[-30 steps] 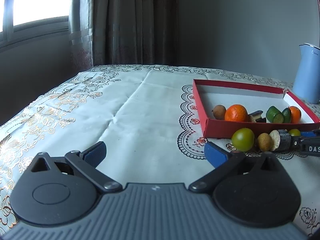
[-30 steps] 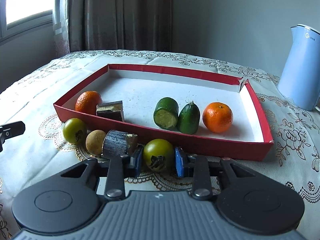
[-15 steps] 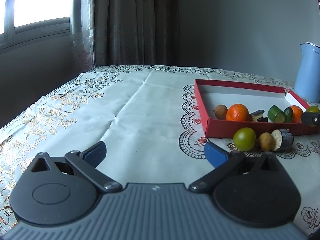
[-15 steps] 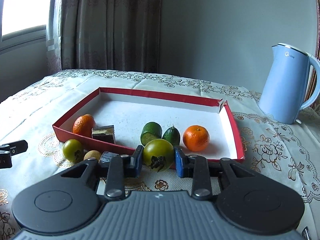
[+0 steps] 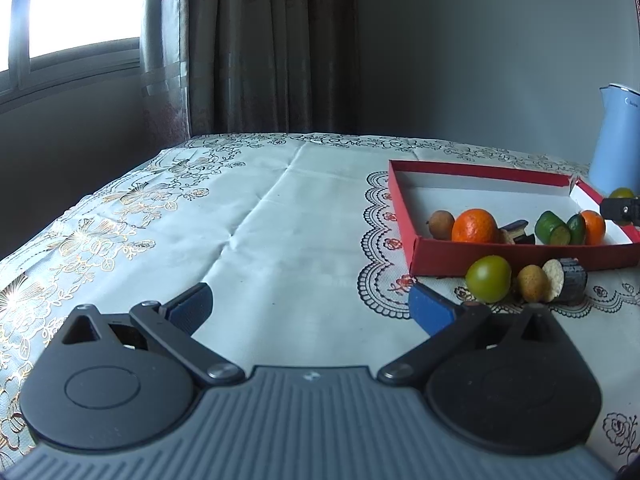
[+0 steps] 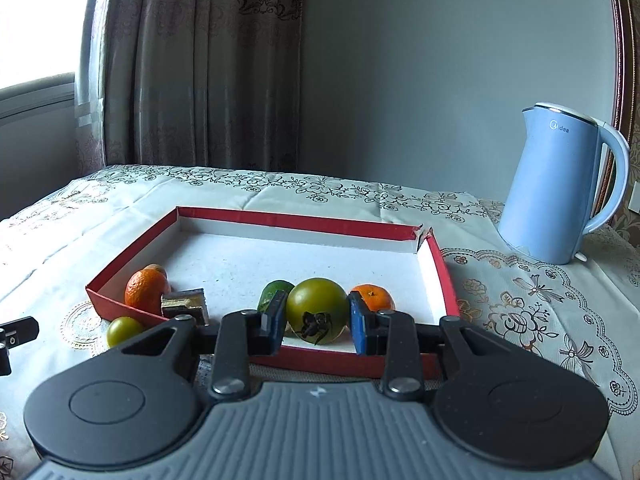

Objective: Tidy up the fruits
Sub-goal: 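Lift the green tomato with the right gripper and release it in the tray, then withdraw the open right gripper from the tray, then move the left gripper toward the other green tomato beside the tray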

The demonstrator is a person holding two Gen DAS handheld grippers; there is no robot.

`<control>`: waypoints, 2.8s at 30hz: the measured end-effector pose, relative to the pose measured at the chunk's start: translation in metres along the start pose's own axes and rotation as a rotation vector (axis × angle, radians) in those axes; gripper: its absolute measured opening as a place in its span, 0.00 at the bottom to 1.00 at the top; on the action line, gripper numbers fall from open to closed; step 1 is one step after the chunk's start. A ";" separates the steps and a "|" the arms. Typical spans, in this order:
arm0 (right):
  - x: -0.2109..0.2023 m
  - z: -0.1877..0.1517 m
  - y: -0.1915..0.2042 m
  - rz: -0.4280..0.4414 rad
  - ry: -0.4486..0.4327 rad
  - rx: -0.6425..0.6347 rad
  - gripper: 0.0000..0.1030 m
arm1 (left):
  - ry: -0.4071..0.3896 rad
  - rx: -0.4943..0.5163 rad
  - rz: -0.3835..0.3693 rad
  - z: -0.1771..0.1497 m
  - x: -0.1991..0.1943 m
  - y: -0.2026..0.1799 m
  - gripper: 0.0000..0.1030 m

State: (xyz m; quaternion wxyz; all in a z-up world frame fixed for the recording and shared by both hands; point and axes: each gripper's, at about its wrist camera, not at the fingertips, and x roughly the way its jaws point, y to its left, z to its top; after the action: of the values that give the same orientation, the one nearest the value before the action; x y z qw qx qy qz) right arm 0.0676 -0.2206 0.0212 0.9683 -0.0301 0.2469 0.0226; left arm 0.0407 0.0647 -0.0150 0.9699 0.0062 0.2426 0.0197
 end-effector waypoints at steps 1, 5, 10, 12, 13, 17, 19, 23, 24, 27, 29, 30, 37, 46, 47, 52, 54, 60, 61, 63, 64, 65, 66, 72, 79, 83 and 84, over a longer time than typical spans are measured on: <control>0.005 0.002 -0.002 0.002 0.004 0.007 0.31 | 0.000 0.000 -0.001 0.000 0.000 0.000 1.00; 0.025 0.013 -0.004 0.019 0.009 0.012 0.31 | 0.004 -0.001 -0.006 0.000 0.001 0.000 1.00; 0.050 0.022 0.000 0.067 0.036 0.001 0.35 | 0.006 -0.003 -0.012 0.000 0.001 0.001 1.00; 0.045 0.019 0.003 0.057 0.019 -0.010 0.39 | 0.007 -0.005 -0.014 0.000 0.002 0.001 1.00; 0.041 0.016 0.004 0.060 0.013 -0.018 0.40 | 0.008 -0.005 -0.015 0.000 0.002 0.001 1.00; 0.013 -0.001 0.003 0.031 -0.028 -0.044 0.40 | 0.002 -0.002 -0.014 0.000 0.001 0.001 1.00; -0.002 -0.012 -0.004 0.012 -0.038 -0.036 0.44 | 0.000 -0.001 -0.013 0.000 0.001 0.000 1.00; -0.027 -0.037 -0.020 -0.031 -0.047 -0.019 0.53 | -0.005 0.003 -0.015 0.000 0.000 -0.001 1.00; -0.031 -0.042 -0.023 -0.040 -0.046 -0.014 0.54 | -0.007 0.004 -0.018 0.000 -0.001 -0.001 1.00; -0.037 -0.056 -0.035 -0.053 -0.035 0.013 0.55 | -0.003 0.011 -0.013 0.000 -0.001 -0.002 1.00; -0.037 -0.061 -0.043 -0.053 -0.025 0.056 0.55 | -0.007 0.010 -0.006 0.000 -0.001 -0.002 1.00; -0.039 -0.061 -0.045 -0.052 -0.037 0.072 0.55 | -0.008 0.011 -0.006 0.000 -0.001 -0.002 1.00; -0.043 -0.063 -0.048 -0.065 -0.063 0.088 0.55 | -0.036 0.053 0.004 0.001 -0.007 -0.011 1.00; -0.041 -0.063 -0.050 -0.074 -0.052 0.102 0.55 | -0.041 0.091 -0.003 0.009 -0.009 -0.038 1.00; -0.041 -0.063 -0.050 -0.076 -0.052 0.102 0.55 | -0.036 0.098 0.000 0.010 -0.008 -0.042 1.00; -0.042 -0.063 -0.052 -0.071 -0.053 0.115 0.55 | -0.032 0.117 0.000 0.014 -0.005 -0.057 1.00; -0.041 -0.063 -0.052 -0.071 -0.053 0.115 0.55 | -0.029 0.119 -0.005 0.015 -0.004 -0.061 1.00; -0.042 -0.063 -0.052 -0.071 -0.053 0.116 0.55 | -0.032 0.125 -0.023 0.018 -0.004 -0.070 1.00; -0.042 -0.063 -0.052 -0.071 -0.054 0.115 0.55 | -0.033 0.127 -0.025 0.018 -0.003 -0.071 1.00; -0.042 -0.063 -0.052 -0.071 -0.054 0.116 0.55 | -0.034 0.129 -0.048 0.019 -0.002 -0.073 1.00; -0.042 -0.063 -0.052 -0.070 -0.054 0.116 0.55 | -0.033 0.132 -0.054 0.018 -0.001 -0.073 1.00; -0.042 -0.063 -0.053 -0.070 -0.055 0.117 0.55 | -0.031 0.138 -0.057 0.018 0.001 -0.074 1.00; -0.042 -0.063 -0.053 -0.069 -0.055 0.117 0.55 | -0.025 0.140 -0.058 0.017 0.004 -0.075 0.99; -0.043 -0.063 -0.054 -0.064 -0.061 0.126 0.55 | 0.020 0.119 -0.073 0.016 0.016 -0.072 0.92; -0.043 -0.063 -0.057 -0.050 -0.063 0.143 0.55 | 0.022 0.145 -0.093 0.016 0.018 -0.078 0.92; -0.042 -0.064 -0.060 -0.043 -0.062 0.158 0.56 | 0.023 0.147 -0.094 0.019 0.020 -0.082 0.92; -0.042 -0.064 -0.060 -0.041 -0.062 0.160 0.56 | 0.025 0.149 -0.095 0.019 0.021 -0.083 0.92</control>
State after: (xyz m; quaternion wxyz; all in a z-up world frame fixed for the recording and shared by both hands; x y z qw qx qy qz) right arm 0.0037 -0.2860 -0.0115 0.9750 0.0433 0.2173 -0.0160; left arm 0.0710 -0.0171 -0.0100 0.9635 0.0665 0.2556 -0.0441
